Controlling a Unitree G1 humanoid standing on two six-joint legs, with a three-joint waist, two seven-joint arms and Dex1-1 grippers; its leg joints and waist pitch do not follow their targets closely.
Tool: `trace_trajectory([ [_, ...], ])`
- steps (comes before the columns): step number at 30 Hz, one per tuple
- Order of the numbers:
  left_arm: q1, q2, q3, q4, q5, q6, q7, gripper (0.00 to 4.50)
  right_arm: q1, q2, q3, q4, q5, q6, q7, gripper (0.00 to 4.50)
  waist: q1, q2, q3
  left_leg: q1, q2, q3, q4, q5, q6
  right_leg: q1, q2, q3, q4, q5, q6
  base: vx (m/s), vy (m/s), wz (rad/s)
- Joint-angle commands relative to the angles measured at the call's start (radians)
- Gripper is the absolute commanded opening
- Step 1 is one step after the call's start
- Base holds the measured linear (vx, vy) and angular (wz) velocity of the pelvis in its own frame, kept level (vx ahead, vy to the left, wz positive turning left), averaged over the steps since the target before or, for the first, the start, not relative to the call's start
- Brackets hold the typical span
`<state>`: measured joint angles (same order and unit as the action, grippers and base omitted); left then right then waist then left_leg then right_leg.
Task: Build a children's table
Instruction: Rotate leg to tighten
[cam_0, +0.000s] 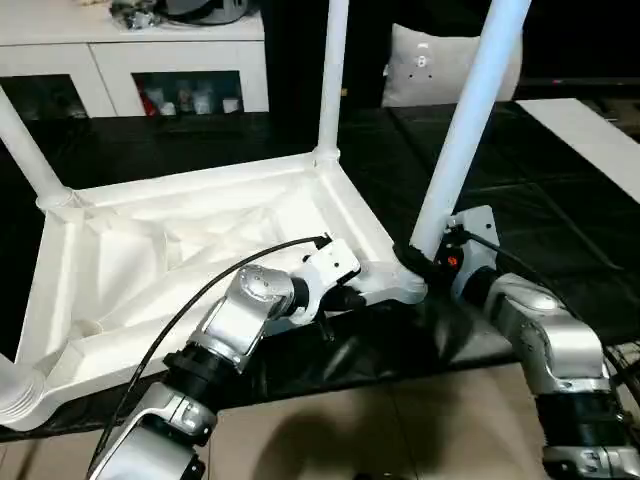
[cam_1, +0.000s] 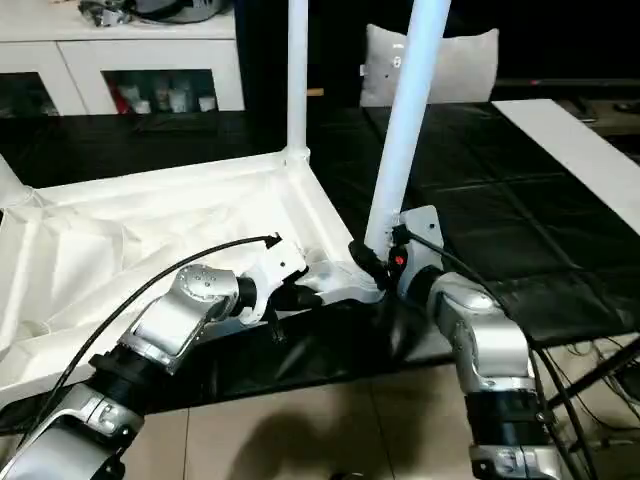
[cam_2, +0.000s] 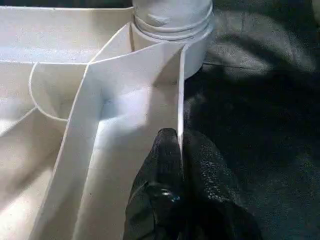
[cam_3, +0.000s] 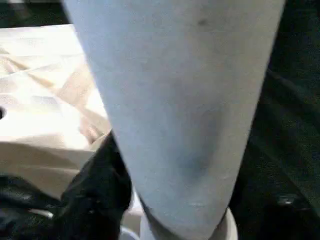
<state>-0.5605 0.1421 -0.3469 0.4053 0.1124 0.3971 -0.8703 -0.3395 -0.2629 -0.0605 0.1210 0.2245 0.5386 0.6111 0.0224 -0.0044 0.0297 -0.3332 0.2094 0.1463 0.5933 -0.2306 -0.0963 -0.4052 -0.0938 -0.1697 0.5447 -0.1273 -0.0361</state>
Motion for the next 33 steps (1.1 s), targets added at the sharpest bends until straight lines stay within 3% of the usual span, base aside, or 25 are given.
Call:
trace_trajectory([
  [1, -0.012, 0.001, -0.008, -0.004, 0.013, -0.044, 0.021, 0.0, 0.011, 0.006, 0.08, -0.046, 0.061, -0.019, 0.115, 3.1, 0.01, -0.008, -0.063, -0.023, 0.016, 0.008, -0.06, -0.043, 0.116, 0.074, -0.062, 0.058, -0.052, -0.32, -0.095, 0.0, 0.0, 0.0],
  [5, -0.015, 0.036, -0.02, 0.01, 0.01, -0.095, -0.042, 0.0, 0.021, -0.066, 0.087, -0.056, 0.068, -0.045, 0.215, 3.41, 0.021, -0.009, -0.061, -0.022, 0.017, 0.011, -0.06, -0.028, 0.127, 0.073, -0.06, 0.062, -0.047, -0.31, -0.108, 0.0, 0.0, 0.0],
  [9, -0.011, 0.117, -0.064, -0.003, -0.014, -0.185, -0.214, 0.0, 0.028, -0.2, 0.134, -0.057, 0.036, -0.073, 0.379, 3.85, 0.026, -0.008, -0.058, -0.017, 0.019, 0.012, -0.062, -0.06, 0.124, 0.071, -0.06, 0.063, -0.052, -0.349, -0.097, 0.0, 0.0, 0.0],
  [11, -0.015, 0.159, -0.088, 0.001, -0.022, -0.231, -0.284, 0.0, 0.026, -0.261, 0.158, -0.049, 0.029, -0.102, 0.465, 3.85, 0.028, -0.01, -0.057, -0.016, 0.02, 0.012, -0.063, -0.081, 0.118, 0.07, -0.061, 0.064, -0.053, -0.369, -0.093, 0.0, 0.0, 0.0],
  [16, -0.028, 0.193, -0.109, 0.02, -0.021, -0.283, -0.352, 0.0, 0.021, -0.31, 0.183, -0.045, 0.038, -0.122, 0.563, 3.85, 0.045, -0.011, -0.058, -0.01, 0.025, 0.014, -0.063, -0.074, 0.113, 0.066, -0.062, 0.069, -0.047, -0.359, -0.107, 0.0, 0.0, 0.0],
  [20, -0.036, 0.242, -0.142, 0.024, -0.02, -0.339, -0.468, 0.0, 0.025, -0.349, 0.211, -0.064, 0.093, -0.098, 0.687, 3.47, 0.055, -0.013, -0.057, -0.011, 0.026, 0.015, -0.064, -0.076, 0.111, 0.067, -0.064, 0.071, -0.044, -0.348, -0.116, 0.0, 0.0, 0.0],
  [25, -0.041, 0.266, -0.16, 0.032, -0.023, -0.373, -0.512, 0.0, 0.037, -0.363, 0.23, -0.082, 0.124, -0.083, 0.747, 3.05, 0.069, -0.016, -0.054, -0.009, 0.026, 0.016, -0.065, -0.095, 0.089, 0.064, -0.064, 0.071, -0.049, -0.408, -0.092, 0.0, 0.0, 0.0],
  [33, -0.046, 0.264, -0.153, 0.043, -0.038, -0.385, -0.535, 0.0, 0.056, -0.364, 0.249, -0.111, 0.154, -0.054, 0.776, 2.4, 0.071, -0.019, -0.055, -0.009, 0.021, 0.016, -0.064, -0.101, 0.073, 0.063, -0.062, 0.07, -0.053, -0.439, -0.068, 0.0, 0.0, 0.0],
])
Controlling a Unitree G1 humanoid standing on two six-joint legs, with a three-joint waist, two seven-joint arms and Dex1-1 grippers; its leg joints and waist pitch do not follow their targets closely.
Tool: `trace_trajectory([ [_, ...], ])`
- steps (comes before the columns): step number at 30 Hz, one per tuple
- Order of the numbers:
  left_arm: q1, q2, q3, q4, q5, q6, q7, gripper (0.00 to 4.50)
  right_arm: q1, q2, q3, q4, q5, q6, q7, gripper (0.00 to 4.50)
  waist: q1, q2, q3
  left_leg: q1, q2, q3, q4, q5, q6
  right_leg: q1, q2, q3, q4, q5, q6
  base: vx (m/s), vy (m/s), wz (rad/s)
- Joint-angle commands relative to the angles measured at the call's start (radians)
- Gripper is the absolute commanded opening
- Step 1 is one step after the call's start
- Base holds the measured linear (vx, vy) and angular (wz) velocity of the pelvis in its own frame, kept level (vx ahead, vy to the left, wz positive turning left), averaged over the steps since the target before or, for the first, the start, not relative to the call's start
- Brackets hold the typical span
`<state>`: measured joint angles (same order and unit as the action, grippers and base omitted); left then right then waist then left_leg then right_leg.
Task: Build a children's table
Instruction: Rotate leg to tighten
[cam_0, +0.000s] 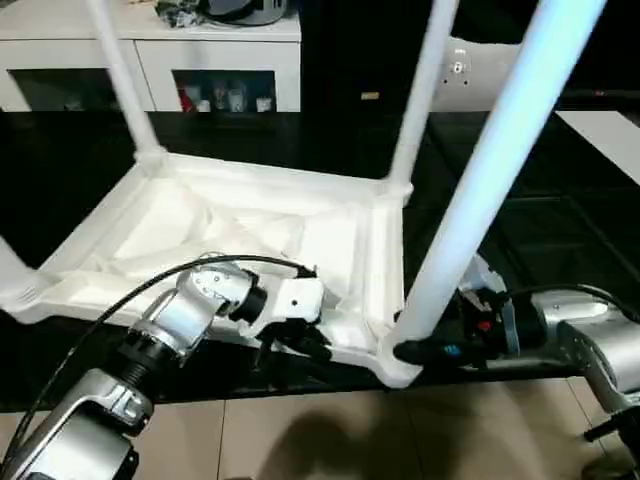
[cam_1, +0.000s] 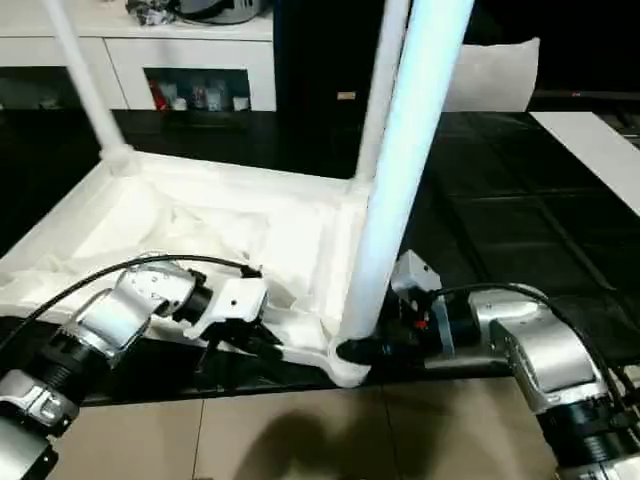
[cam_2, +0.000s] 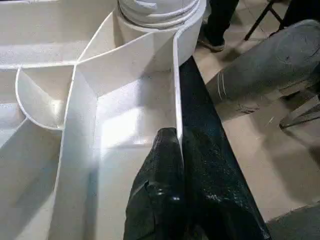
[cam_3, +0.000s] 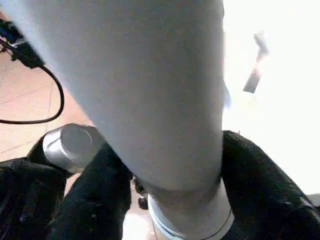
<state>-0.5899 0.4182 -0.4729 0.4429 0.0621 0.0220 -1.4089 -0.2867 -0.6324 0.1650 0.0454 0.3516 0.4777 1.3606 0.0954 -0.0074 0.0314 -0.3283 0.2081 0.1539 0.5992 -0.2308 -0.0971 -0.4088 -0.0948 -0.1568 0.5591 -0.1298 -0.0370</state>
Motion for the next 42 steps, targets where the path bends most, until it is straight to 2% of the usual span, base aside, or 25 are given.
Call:
trace_trajectory([
  [1, -0.015, -0.013, -0.025, 0.005, 0.01, -0.006, 0.006, 0.0, 0.005, 0.007, 0.023, -0.036, 0.028, 0.009, 0.023, 2.31, -0.002, -0.016, -0.057, -0.014, 0.023, 0.009, -0.07, -0.098, 0.074, 0.066, -0.06, 0.057, -0.067, -0.433, -0.067, 0.0, 0.0, 0.0],
  [3, -0.011, -0.019, -0.017, 0.002, 0.003, 0.01, 0.015, 0.0, 0.01, 0.013, 0.017, -0.04, 0.034, 0.018, 0.009, 2.19, -0.002, -0.016, -0.058, -0.015, 0.024, 0.008, -0.07, -0.095, 0.075, 0.066, -0.061, 0.058, -0.066, -0.425, -0.069, 0.0, 0.0, 0.0],
  [6, 0.004, -0.042, 0.018, -0.023, -0.015, 0.107, 0.067, 0.0, 0.016, 0.068, -0.02, -0.039, 0.046, 0.039, -0.087, 2.1, -0.004, -0.015, -0.056, -0.014, 0.024, 0.009, -0.071, -0.094, 0.066, 0.065, -0.062, 0.057, -0.066, -0.428, -0.073, 0.0, 0.0, 0.0],
  [7, 0.006, -0.046, 0.022, -0.026, -0.015, 0.12, 0.078, 0.0, 0.017, 0.076, -0.024, -0.038, 0.044, 0.045, -0.105, 2.09, -0.006, -0.017, -0.054, -0.016, 0.022, 0.009, -0.071, -0.104, 0.064, 0.065, -0.06, 0.055, -0.07, -0.446, -0.066, 0.0, 0.0, 0.0],
  [9, 0.011, -0.06, 0.04, -0.035, -0.02, 0.148, 0.115, 0.0, 0.006, 0.115, -0.041, -0.018, 0.023, 0.054, -0.192, 2.06, -0.011, -0.018, -0.051, -0.012, 0.012, 0.01, -0.068, -0.126, 0.056, 0.062, -0.058, 0.049, -0.084, -0.527, -0.029, 0.0, 0.0, 0.0],
  [10, 0.014, -0.083, 0.063, -0.046, -0.027, 0.195, 0.164, 0.0, -0.012, 0.163, -0.062, 0.014, -0.004, 0.062, -0.295, 2.04, -0.013, -0.018, -0.049, -0.012, 0.011, 0.011, -0.069, -0.129, 0.053, 0.061, -0.057, 0.047, -0.088, -0.545, -0.02, 0.0, 0.0, 0.0],
  [12, 0.016, -0.096, 0.074, -0.053, -0.029, 0.219, 0.192, 0.0, -0.021, 0.188, -0.072, 0.03, -0.019, 0.066, -0.35, 2.02, -0.029, -0.018, -0.048, -0.014, 0.005, 0.007, -0.064, -0.158, 0.03, 0.061, -0.055, 0.031, -0.102, -0.608, 0.022, 0.0, 0.0, 0.0],
  [13, 0.017, -0.12, 0.09, -0.059, -0.023, 0.264, 0.249, 0.0, -0.034, 0.223, -0.085, 0.051, -0.043, 0.073, -0.429, 2.01, -0.04, -0.019, -0.048, -0.013, 0.003, 0.007, -0.062, -0.176, 0.027, 0.058, -0.053, 0.026, -0.106, -0.62, 0.036, 0.0, 0.0, 0.0],
  [15, 0.018, -0.149, 0.106, -0.068, -0.018, 0.313, 0.312, 0.0, -0.047, 0.269, -0.103, 0.068, -0.066, 0.083, -0.522, 1.99, -0.055, -0.017, -0.049, -0.015, 0.002, 0.003, -0.06, -0.19, 0.03, 0.061, -0.053, 0.018, -0.112, -0.624, 0.045, 0.0, 0.0, 0.0],
  [17, 0.016, -0.184, 0.124, -0.068, -0.013, 0.357, 0.378, 0.0, -0.058, 0.311, -0.119, 0.082, -0.084, 0.094, -0.607, 1.98, -0.068, -0.016, -0.056, -0.023, 0.01, -0.002, -0.065, -0.161, 0.04, 0.069, -0.059, 0.023, -0.104, -0.554, 0.02, 0.0, 0.0, 0.0],
  [21, 0.001, -0.286, 0.179, -0.042, 0.001, 0.417, 0.564, 0.0, -0.089, 0.414, -0.154, 0.12, -0.13, 0.099, -0.812, 1.96, -0.078, -0.017, -0.058, -0.022, 0.012, 0.003, -0.065, -0.112, 0.053, 0.064, -0.058, 0.035, -0.09, -0.469, -0.038, 0.0, 0.0, 0.0],
  [22, -0.005, -0.321, 0.192, -0.028, 0.008, 0.418, 0.622, 0.0, -0.095, 0.437, -0.151, 0.129, -0.14, 0.066, -0.835, 1.96, -0.077, -0.018, -0.058, -0.021, 0.011, 0.004, -0.065, -0.105, 0.059, 0.064, -0.058, 0.036, -0.089, -0.461, -0.045, 0.0, 0.0, 0.0],
  [23, -0.008, -0.352, 0.19, -0.019, 0.02, 0.415, 0.666, 0.0, -0.1, 0.465, -0.155, 0.141, -0.126, 0.032, -0.835, 2.51, -0.078, -0.015, -0.059, -0.023, 0.012, 0.004, -0.066, -0.087, 0.067, 0.065, -0.057, 0.039, -0.084, -0.438, -0.056, 0.0, 0.0, 0.0],
  [25, -0.005, -0.36, 0.183, -0.024, 0.025, 0.418, 0.678, 0.0, -0.101, 0.464, -0.145, 0.141, -0.138, 0.016, -0.832, 2.65, -0.073, -0.019, -0.062, -0.022, 0.012, 0.006, -0.065, -0.066, 0.083, 0.066, -0.057, 0.044, -0.079, -0.406, -0.069, 0.0, 0.0, 0.0],
  [26, -0.002, -0.361, 0.178, -0.03, 0.026, 0.421, 0.68, 0.0, -0.099, 0.461, -0.139, 0.137, -0.147, 0.015, -0.827, 2.71, -0.067, -0.013, -0.064, -0.027, 0.014, 0.004, -0.064, -0.028, 0.101, 0.071, -0.057, 0.051, -0.064, -0.344, -0.09, 0.0, 0.0, 0.0],
  [28, -0.001, -0.352, 0.171, -0.035, 0.03, 0.419, 0.676, 0.0, -0.093, 0.464, -0.145, 0.128, -0.138, 0.019, -0.822, 3.01, -0.062, -0.014, -0.067, -0.027, 0.017, 0.004, -0.063, 0.018, 0.121, 0.072, -0.056, 0.055, -0.051, -0.265, -0.115, 0.0, 0.0, 0.0],
  [30, -0.001, -0.327, 0.157, -0.035, 0.041, 0.393, 0.657, 0.0, -0.084, 0.457, -0.151, 0.115, -0.128, 0.018, -0.806, 3.14, -0.059, -0.015, -0.067, -0.029, 0.015, 0.005, -0.061, 0.033, 0.13, 0.074, -0.056, 0.057, -0.047, -0.244, -0.125, 0.0, 0.0, 0.0],
  [32, 0.0, -0.31, 0.152, -0.032, 0.044, 0.373, 0.634, 0.0, -0.075, 0.435, -0.142, 0.108, -0.128, 0.001, -0.775, 3.32, -0.054, -0.016, -0.066, -0.029, 0.012, 0.009, -0.06, 0.02, 0.137, 0.073, -0.055, 0.06, -0.045, -0.254, -0.127, 0.0, 0.0, 0.0],
  [33, -0.001, -0.301, 0.148, -0.028, 0.047, 0.353, 0.619, 0.0, -0.072, 0.421, -0.138, 0.108, -0.13, -0.012, -0.755, 3.46, -0.05, -0.015, -0.063, -0.025, 0.013, 0.01, -0.062, -0.001, 0.135, 0.069, -0.056, 0.06, -0.053, -0.287, -0.123, 0.0, 0.0, 0.0],
  [34, -0.001, -0.279, 0.137, -0.022, 0.051, 0.317, 0.583, 0.0, -0.065, 0.392, -0.136, 0.111, -0.124, -0.033, -0.705, 3.55, -0.049, -0.014, -0.061, -0.024, 0.013, 0.011, -0.064, -0.024, 0.128, 0.07, -0.056, 0.059, -0.056, -0.32, -0.114, 0.0, 0.0, 0.0],
  [36, -0.001, -0.273, 0.133, -0.02, 0.052, 0.307, 0.574, 0.0, -0.063, 0.383, -0.135, 0.111, -0.121, -0.038, -0.689, 3.67, -0.049, -0.014, -0.06, -0.023, 0.014, 0.012, -0.065, -0.051, 0.119, 0.068, -0.055, 0.06, -0.061, -0.353, -0.099, 0.0, 0.0, 0.0],
  [39, -0.012, -0.212, 0.105, 0.005, 0.054, 0.24, 0.484, 0.0, -0.043, 0.287, -0.116, 0.094, -0.107, -0.065, -0.541, 4.04, -0.046, -0.012, -0.059, -0.022, 0.015, 0.009, -0.066, -0.065, 0.115, 0.069, -0.054, 0.058, -0.064, -0.366, -0.086, 0.0, 0.0, 0.0],
  [40, -0.014, -0.204, 0.102, 0.007, 0.053, 0.234, 0.473, 0.0, -0.042, 0.276, -0.114, 0.093, -0.108, -0.067, -0.527, 4.04, -0.045, -0.013, -0.06, -0.022, 0.015, 0.008, -0.066, -0.066, 0.117, 0.069, -0.054, 0.059, -0.063, -0.362, -0.084, 0.0, 0.0, 0.0],
  [41, -0.018, -0.186, 0.092, 0.013, 0.053, 0.218, 0.444, 0.0, -0.04, 0.248, -0.106, 0.091, -0.113, -0.07, -0.496, 4.23, -0.043, -0.013, -0.06, -0.023, 0.017, 0.009, -0.065, -0.061, 0.118, 0.068, -0.055, 0.06, -0.059, -0.347, -0.094, 0.0, 0.0, 0.0],
  [42, -0.02, -0.172, 0.083, 0.016, 0.053, 0.2, 0.419, 0.0, -0.039, 0.227, -0.1, 0.089, -0.114, -0.071, -0.468, 4.23, -0.042, -0.013, -0.061, -0.021, 0.017, 0.009, -0.065, -0.06, 0.118, 0.068, -0.055, 0.06, -0.059, -0.343, -0.096, 0.0, 0.0, 0.0],
])
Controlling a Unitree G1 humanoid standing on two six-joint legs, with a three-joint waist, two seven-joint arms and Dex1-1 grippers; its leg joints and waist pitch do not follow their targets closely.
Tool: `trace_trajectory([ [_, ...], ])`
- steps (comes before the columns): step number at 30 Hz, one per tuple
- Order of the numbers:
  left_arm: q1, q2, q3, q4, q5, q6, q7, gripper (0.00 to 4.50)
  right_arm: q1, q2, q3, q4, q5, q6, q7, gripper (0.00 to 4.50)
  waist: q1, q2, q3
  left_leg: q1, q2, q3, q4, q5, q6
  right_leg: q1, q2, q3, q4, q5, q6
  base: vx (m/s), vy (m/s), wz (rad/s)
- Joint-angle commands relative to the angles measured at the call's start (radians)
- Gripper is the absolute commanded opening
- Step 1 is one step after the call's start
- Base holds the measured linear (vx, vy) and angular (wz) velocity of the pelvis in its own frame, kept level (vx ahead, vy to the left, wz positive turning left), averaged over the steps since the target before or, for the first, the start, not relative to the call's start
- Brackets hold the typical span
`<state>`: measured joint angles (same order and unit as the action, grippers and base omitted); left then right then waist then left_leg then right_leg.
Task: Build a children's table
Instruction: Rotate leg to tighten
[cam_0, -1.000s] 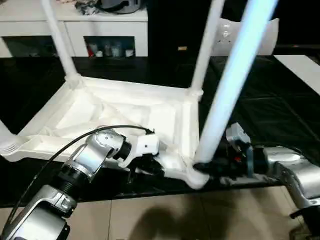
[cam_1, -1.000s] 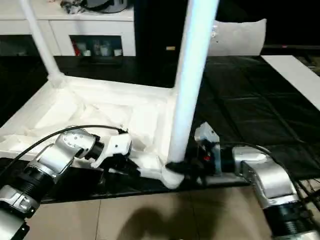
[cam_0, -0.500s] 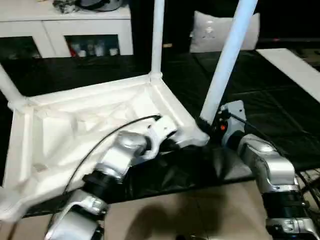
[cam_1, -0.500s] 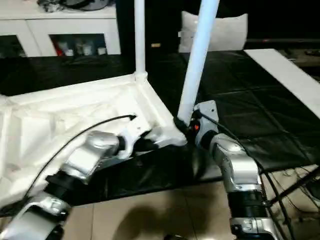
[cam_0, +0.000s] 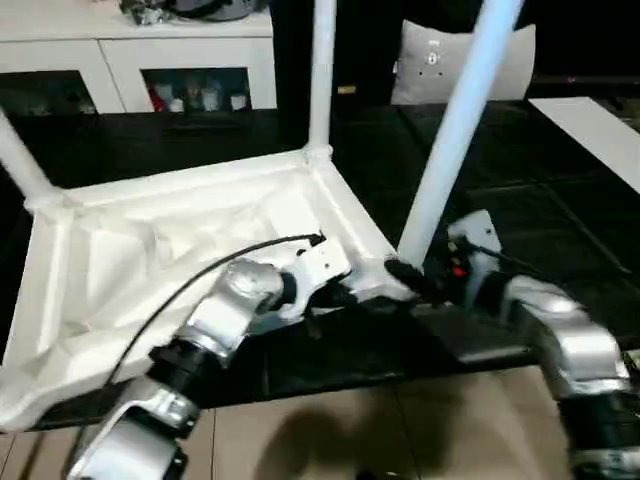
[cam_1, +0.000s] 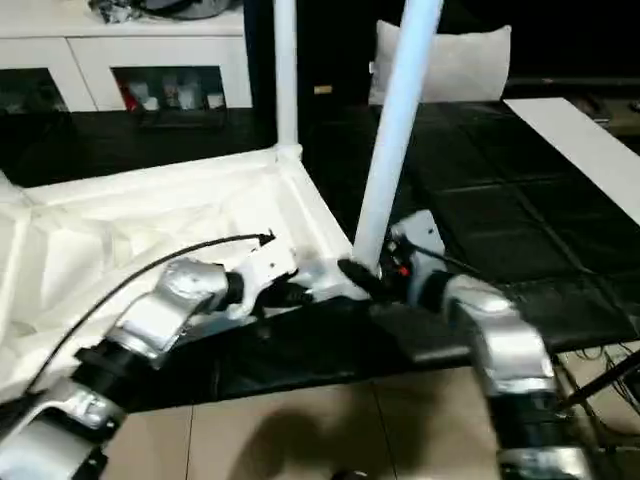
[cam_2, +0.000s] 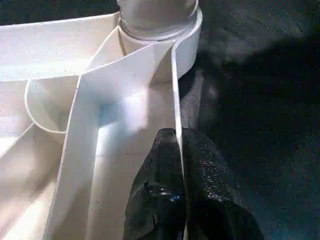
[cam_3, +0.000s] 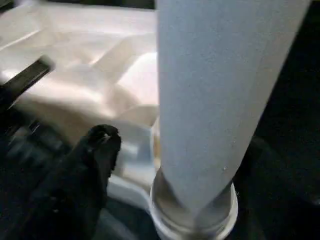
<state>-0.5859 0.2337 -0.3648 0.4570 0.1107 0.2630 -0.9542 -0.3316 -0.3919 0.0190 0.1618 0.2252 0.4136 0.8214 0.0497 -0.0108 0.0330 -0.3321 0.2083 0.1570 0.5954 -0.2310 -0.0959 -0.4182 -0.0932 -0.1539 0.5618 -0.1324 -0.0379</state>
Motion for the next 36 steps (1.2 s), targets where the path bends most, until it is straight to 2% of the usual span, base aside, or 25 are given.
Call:
trace_trajectory([
  [1, -0.027, 0.026, -0.032, 0.004, 0.004, -0.054, -0.059, 0.0, 0.007, -0.031, 0.05, -0.028, 0.013, -0.009, 0.095, 4.23, 0.007, -0.011, -0.062, -0.017, 0.019, 0.005, -0.061, -0.054, 0.115, 0.077, -0.058, 0.058, -0.059, -0.334, -0.101, 0.0, 0.0, 0.0],
  [3, -0.031, 0.068, -0.054, 0.006, -0.002, -0.102, -0.145, 0.0, 0.009, -0.101, 0.065, -0.03, 0.034, -0.003, 0.211, 4.23, 0.01, -0.009, -0.062, -0.015, 0.019, 0.007, -0.061, -0.057, 0.117, 0.077, -0.058, 0.059, -0.057, -0.328, -0.108, 0.0, 0.0, 0.0],
  [6, -0.03, 0.088, -0.066, 0.008, -0.004, -0.135, -0.189, 0.0, 0.012, -0.137, 0.073, -0.035, 0.052, -0.007, 0.287, 4.23, 0.017, -0.009, -0.062, -0.015, 0.021, 0.007, -0.06, -0.058, 0.122, 0.076, -0.059, 0.06, -0.055, -0.314, -0.122, 0.0, 0.0, 0.0],
  [8, -0.029, 0.091, -0.069, 0.008, -0.004, -0.141, -0.197, 0.0, 0.013, -0.143, 0.074, -0.037, 0.056, -0.008, 0.3, 3.9, 0.022, -0.011, -0.062, -0.016, 0.023, 0.007, -0.061, -0.053, 0.118, 0.078, -0.06, 0.061, -0.053, -0.308, -0.128, 0.0, 0.0, 0.0],
  [9, -0.027, 0.103, -0.079, 0.007, -0.006, -0.165, -0.227, 0.0, 0.013, -0.152, 0.072, -0.037, 0.073, -0.002, 0.334, 3.9, 0.024, -0.012, -0.062, -0.015, 0.023, 0.007, -0.061, -0.051, 0.112, 0.077, -0.06, 0.061, -0.052, -0.309, -0.131, 0.0, 0.0, 0.0],
  [10, -0.024, 0.116, -0.091, 0.001, -0.008, -0.178, -0.26, 0.0, 0.013, -0.165, 0.075, -0.036, 0.086, 0.003, 0.374, 3.86, 0.025, -0.016, -0.063, -0.015, 0.023, 0.007, -0.061, -0.048, 0.111, 0.078, -0.06, 0.061, -0.051, -0.307, -0.13, 0.0, 0.0, 0.0],
  [12, -0.023, 0.135, -0.106, 0.001, -0.016, -0.211, -0.316, 0.0, 0.012, -0.192, 0.09, -0.035, 0.112, 0.013, 0.442, 3.57, 0.035, -0.014, -0.063, -0.013, 0.025, 0.008, -0.06, -0.046, 0.121, 0.077, -0.061, 0.063, -0.049, -0.299, -0.136, 0.0, 0.0, 0.0],
  [13, -0.024, 0.138, -0.109, 0.002, -0.016, -0.216, -0.324, 0.0, 0.013, -0.197, 0.094, -0.037, 0.115, 0.015, 0.455, 3.57, 0.037, -0.013, -0.063, -0.013, 0.026, 0.008, -0.06, -0.045, 0.12, 0.077, -0.061, 0.063, -0.047, -0.296, -0.138, 0.0, 0.0, 0.0],
  [16, -0.027, 0.151, -0.116, 0.008, -0.02, -0.239, -0.362, 0.0, 0.014, -0.217, 0.111, -0.045, 0.129, 0.021, 0.504, 3.27, 0.044, -0.016, -0.061, -0.012, 0.027, 0.01, -0.061, -0.045, 0.113, 0.075, -0.061, 0.063, -0.049, -0.311, -0.135, 0.0, 0.0, 0.0],
  [18, -0.03, 0.169, -0.123, 0.014, -0.025, -0.271, -0.41, 0.0, 0.012, -0.234, 0.137, -0.04, 0.116, 0.013, 0.54, 3.14, 0.049, -0.015, -0.06, -0.012, 0.027, 0.009, -0.061, -0.062, 0.102, 0.075, -0.061, 0.061, -0.053, -0.342, -0.122, 0.0, 0.0, 0.0],
  [23, -0.026, 0.178, -0.126, 0.006, -0.029, -0.277, -0.428, 0.0, 0.008, -0.225, 0.139, -0.035, 0.115, 0.015, 0.536, 2.63, 0.05, -0.016, -0.06, -0.012, 0.025, 0.009, -0.062, -0.079, 0.077, 0.074, -0.061, 0.061, -0.056, -0.369, -0.104, 0.0, 0.0, 0.0],
  [29, -0.02, 0.179, -0.126, 0.008, -0.036, -0.29, -0.444, 0.0, 0.016, -0.231, 0.151, -0.047, 0.134, 0.03, 0.566, 2.13, 0.052, -0.018, -0.061, -0.014, 0.025, 0.009, -0.061, -0.068, 0.079, 0.075, -0.06, 0.061, -0.054, -0.361, -0.1, 0.0, 0.0, 0.0],
  [35, -0.009, 0.166, -0.108, -0.008, -0.056, -0.233, -0.429, 0.0, 0.029, -0.212, 0.136, -0.081, 0.178, 0.066, 0.553, 1.99, 0.056, -0.018, -0.059, -0.013, 0.023, 0.009, -0.062, -0.077, 0.071, 0.074, -0.06, 0.06, -0.058, -0.397, -0.083, 0.0, 0.0, 0.0],
  [36, -0.004, 0.148, -0.091, -0.023, -0.054, -0.163, -0.373, 0.0, 0.037, -0.178, 0.119, -0.104, 0.178, 0.095, 0.475, 1.98, 0.056, -0.017, -0.059, -0.012, 0.023, 0.009, -0.062, -0.078, 0.066, 0.074, -0.06, 0.06, -0.059, -0.398, -0.08, 0.0, 0.0, 0.0],
])
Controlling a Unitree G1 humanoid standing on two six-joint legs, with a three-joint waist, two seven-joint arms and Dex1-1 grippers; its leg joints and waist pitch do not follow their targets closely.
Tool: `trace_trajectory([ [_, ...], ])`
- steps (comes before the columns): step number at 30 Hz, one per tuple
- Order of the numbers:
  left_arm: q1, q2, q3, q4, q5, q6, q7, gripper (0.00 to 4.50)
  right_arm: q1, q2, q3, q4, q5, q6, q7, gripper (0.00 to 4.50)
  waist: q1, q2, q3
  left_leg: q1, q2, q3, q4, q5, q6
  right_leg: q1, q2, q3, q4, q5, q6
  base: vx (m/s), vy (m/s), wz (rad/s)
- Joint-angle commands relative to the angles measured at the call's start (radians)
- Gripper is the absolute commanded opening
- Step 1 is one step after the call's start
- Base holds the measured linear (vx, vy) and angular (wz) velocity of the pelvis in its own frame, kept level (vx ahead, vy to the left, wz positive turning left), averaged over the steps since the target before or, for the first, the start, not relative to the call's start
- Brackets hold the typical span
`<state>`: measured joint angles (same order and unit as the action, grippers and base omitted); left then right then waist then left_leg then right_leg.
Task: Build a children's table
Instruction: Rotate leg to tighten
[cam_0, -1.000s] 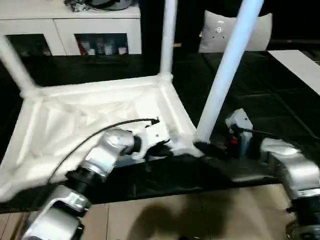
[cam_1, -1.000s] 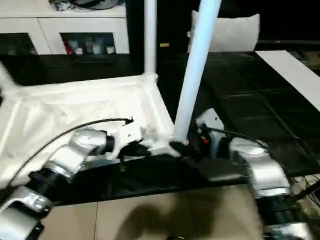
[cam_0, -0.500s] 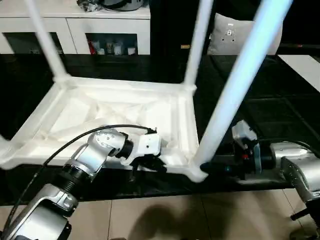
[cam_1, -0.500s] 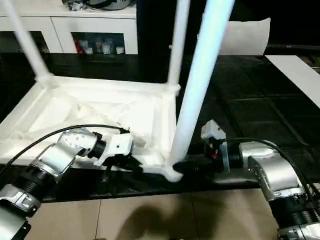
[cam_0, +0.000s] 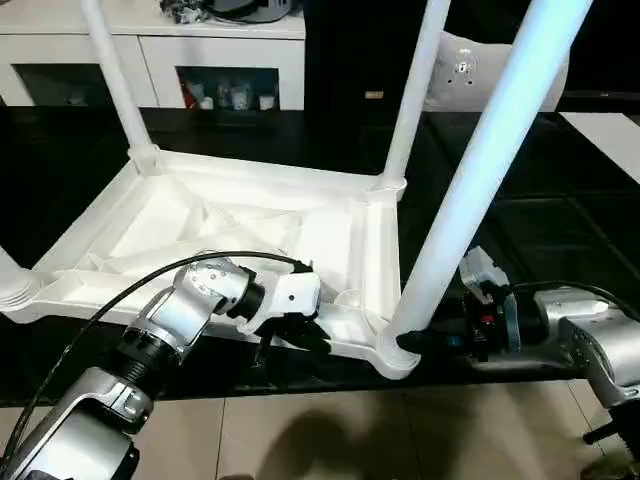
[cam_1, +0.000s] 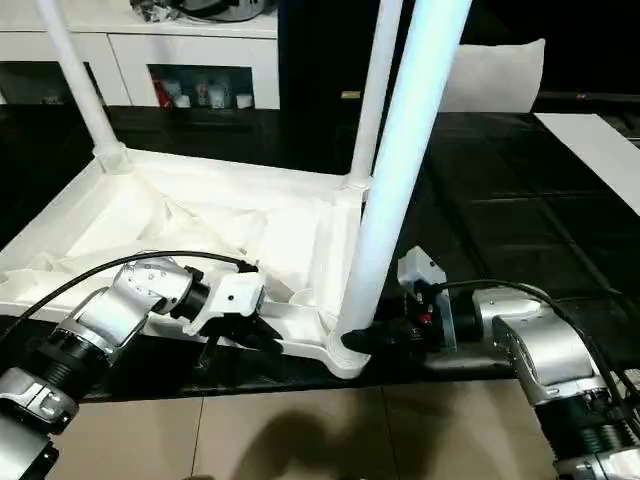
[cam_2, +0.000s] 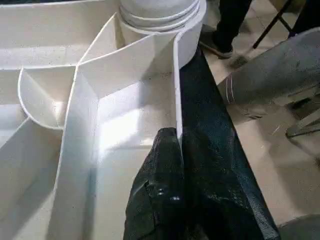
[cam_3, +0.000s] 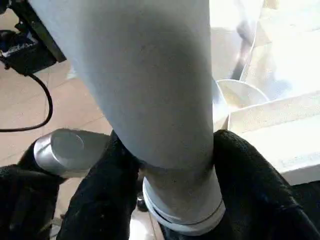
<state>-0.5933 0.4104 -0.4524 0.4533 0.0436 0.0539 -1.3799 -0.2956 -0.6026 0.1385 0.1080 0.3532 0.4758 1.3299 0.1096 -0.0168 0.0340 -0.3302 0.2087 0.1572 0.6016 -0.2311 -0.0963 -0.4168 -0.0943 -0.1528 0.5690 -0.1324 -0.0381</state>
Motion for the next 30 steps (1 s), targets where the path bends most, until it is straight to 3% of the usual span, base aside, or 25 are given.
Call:
trace_trajectory([
  [1, 0.004, -0.035, 0.002, -0.021, 0.014, 0.064, 0.07, 0.0, 0.002, 0.044, -0.005, -0.053, 0.047, 0.042, -0.059, 1.98, -0.007, -0.01, -0.06, -0.015, 0.023, 0.009, -0.07, -0.075, 0.062, 0.071, -0.058, 0.06, -0.065, -0.397, -0.08, 0.0, 0.0, 0.0],
  [2, 0.004, -0.061, 0.023, -0.027, 0.014, 0.126, 0.13, 0.0, -0.003, 0.087, -0.02, -0.049, 0.022, 0.054, -0.156, 1.98, -0.007, -0.009, -0.059, -0.015, 0.02, 0.008, -0.069, -0.085, 0.054, 0.072, -0.058, 0.056, -0.071, -0.42, -0.069, 0.0, 0.0, 0.0],
  [3, 0.005, -0.093, 0.044, -0.035, 0.014, 0.186, 0.193, 0.0, -0.016, 0.142, -0.038, -0.032, -0.01, 0.076, -0.279, 1.98, -0.018, -0.01, -0.054, -0.011, 0.013, 0.011, -0.068, -0.104, 0.034, 0.066, -0.055, 0.052, -0.082, -0.477, -0.046, 0.0, 0.0, 0.0],
  [4, 0.005, -0.099, 0.047, -0.037, 0.014, 0.197, 0.203, 0.0, -0.019, 0.153, -0.041, -0.028, -0.017, 0.08, -0.302, 1.98, -0.018, -0.01, -0.054, -0.011, 0.013, 0.011, -0.068, -0.104, 0.034, 0.066, -0.055, 0.052, -0.082, -0.477, -0.046, 0.0, 0.0, 0.0],
  [5, 0.006, -0.14, 0.066, -0.05, 0.014, 0.265, 0.272, 0.0, -0.04, 0.221, -0.059, 0.002, -0.066, 0.103, -0.455, 1.97, -0.031, -0.012, -0.054, -0.016, 0.004, 0.008, -0.066, -0.116, 0.016, 0.069, -0.053, 0.038, -0.091, -0.543, -0.01, 0.0, 0.0, 0.0],
  [7, 0.003, -0.185, 0.081, -0.054, 0.02, 0.315, 0.347, 0.0, -0.065, 0.294, -0.089, 0.033, -0.1, 0.133, -0.606, 1.95, -0.042, -0.01, -0.055, -0.018, 0.003, 0.005, -0.065, -0.12, 0.008, 0.069, -0.053, 0.035, -0.094, -0.557, 0.003, 0.0, 0.0, 0.0],
  [9, -0.001, -0.227, 0.099, -0.052, 0.02, 0.35, 0.414, 0.0, -0.087, 0.349, -0.113, 0.061, -0.133, 0.144, -0.728, 1.93, -0.068, -0.01, -0.056, -0.02, -0.003, 0.003, -0.061, -0.146, 0.015, 0.07, -0.051, 0.025, -0.108, -0.579, 0.025, 0.0, 0.0, 0.0],
  [10, -0.007, -0.251, 0.111, -0.045, 0.024, 0.366, 0.46, 0.0, -0.098, 0.369, -0.111, 0.077, -0.16, 0.128, -0.78, 1.92, -0.07, -0.001, -0.057, -0.016, -0.002, 0.003, -0.062, -0.149, 0.021, 0.068, -0.052, 0.026, -0.11, -0.57, 0.021, 0.0, 0.0, 0.0],
  [12, -0.019, -0.293, 0.13, -0.026, 0.037, 0.382, 0.539, 0.0, -0.111, 0.405, -0.11, 0.101, -0.183, 0.087, -0.843, 1.92, -0.081, -0.003, -0.059, -0.018, 0.002, 0.002, -0.063, -0.145, 0.038, 0.067, -0.05, 0.026, -0.109, -0.527, 0.002, 0.0, 0.0, 0.0],
  [14, -0.029, -0.319, 0.134, -0.012, 0.055, 0.38, 0.58, 0.0, -0.112, 0.437, -0.122, 0.108, -0.167, 0.05, -0.848, 1.92, -0.079, -0.007, -0.06, -0.017, 0.0, 0.005, -0.062, -0.143, 0.054, 0.064, -0.051, 0.03, -0.109, -0.519, -0.006, 0.0, 0.0, 0.0],
  [15, -0.03, -0.326, 0.13, -0.014, 0.064, 0.384, 0.585, 0.0, -0.107, 0.443, -0.121, 0.098, -0.164, 0.041, -0.832, 1.92, -0.076, -0.006, -0.06, -0.019, 0.002, 0.003, -0.064, -0.132, 0.063, 0.069, -0.051, 0.032, -0.104, -0.503, -0.011, 0.0, 0.0, 0.0],
  [16, -0.03, -0.327, 0.129, -0.016, 0.066, 0.387, 0.587, 0.0, -0.106, 0.445, -0.121, 0.096, -0.164, 0.041, -0.831, 2.44, -0.075, -0.006, -0.061, -0.021, 0.003, 0.003, -0.065, -0.123, 0.067, 0.071, -0.051, 0.034, -0.101, -0.486, -0.014, 0.0, 0.0, 0.0],
  [19, -0.027, -0.322, 0.12, -0.03, 0.071, 0.39, 0.572, 0.0, -0.091, 0.447, -0.133, 0.065, -0.138, 0.037, -0.796, 2.64, -0.069, -0.004, -0.064, -0.022, 0.01, 0.002, -0.067, -0.08, 0.082, 0.073, -0.052, 0.044, -0.084, -0.401, -0.049, 0.0, 0.0, 0.0],
  [21, -0.022, -0.3, 0.102, -0.035, 0.077, 0.363, 0.557, 0.0, -0.085, 0.418, -0.124, 0.067, -0.14, -0.005, -0.763, 3.02, -0.067, -0.002, -0.067, -0.023, 0.015, 0.001, -0.067, -0.051, 0.089, 0.076, -0.054, 0.049, -0.072, -0.337, -0.081, 0.0, 0.0, 0.0],
  [23, -0.021, -0.275, 0.089, -0.022, 0.081, 0.309, 0.538, 0.0, -0.082, 0.382, -0.127, 0.083, -0.131, -0.037, -0.708, 3.12, -0.064, -0.001, -0.067, -0.023, 0.016, 0.001, -0.067, -0.048, 0.1, 0.077, -0.055, 0.051, -0.068, -0.305, -0.103, 0.0, 0.0, 0.0],
  [27, -0.025, -0.232, 0.081, 0.012, 0.081, 0.243, 0.477, 0.0, -0.072, 0.291, -0.129, 0.074, -0.106, -0.064, -0.555, 3.5, -0.06, -0.005, -0.064, -0.023, 0.015, 0.005, -0.065, -0.061, 0.117, 0.079, -0.055, 0.053, -0.069, -0.315, -0.113, 0.0, 0.0, 0.0],
  [30, -0.025, -0.192, 0.063, 0.025, 0.079, 0.172, 0.399, 0.0, -0.06, 0.219, -0.102, 0.063, -0.111, -0.077, -0.453, 3.82, -0.053, -0.01, -0.061, -0.022, 0.015, 0.005, -0.067, -0.078, 0.116, 0.077, -0.056, 0.052, -0.075, -0.364, -0.095, 0.0, 0.0, 0.0],
])
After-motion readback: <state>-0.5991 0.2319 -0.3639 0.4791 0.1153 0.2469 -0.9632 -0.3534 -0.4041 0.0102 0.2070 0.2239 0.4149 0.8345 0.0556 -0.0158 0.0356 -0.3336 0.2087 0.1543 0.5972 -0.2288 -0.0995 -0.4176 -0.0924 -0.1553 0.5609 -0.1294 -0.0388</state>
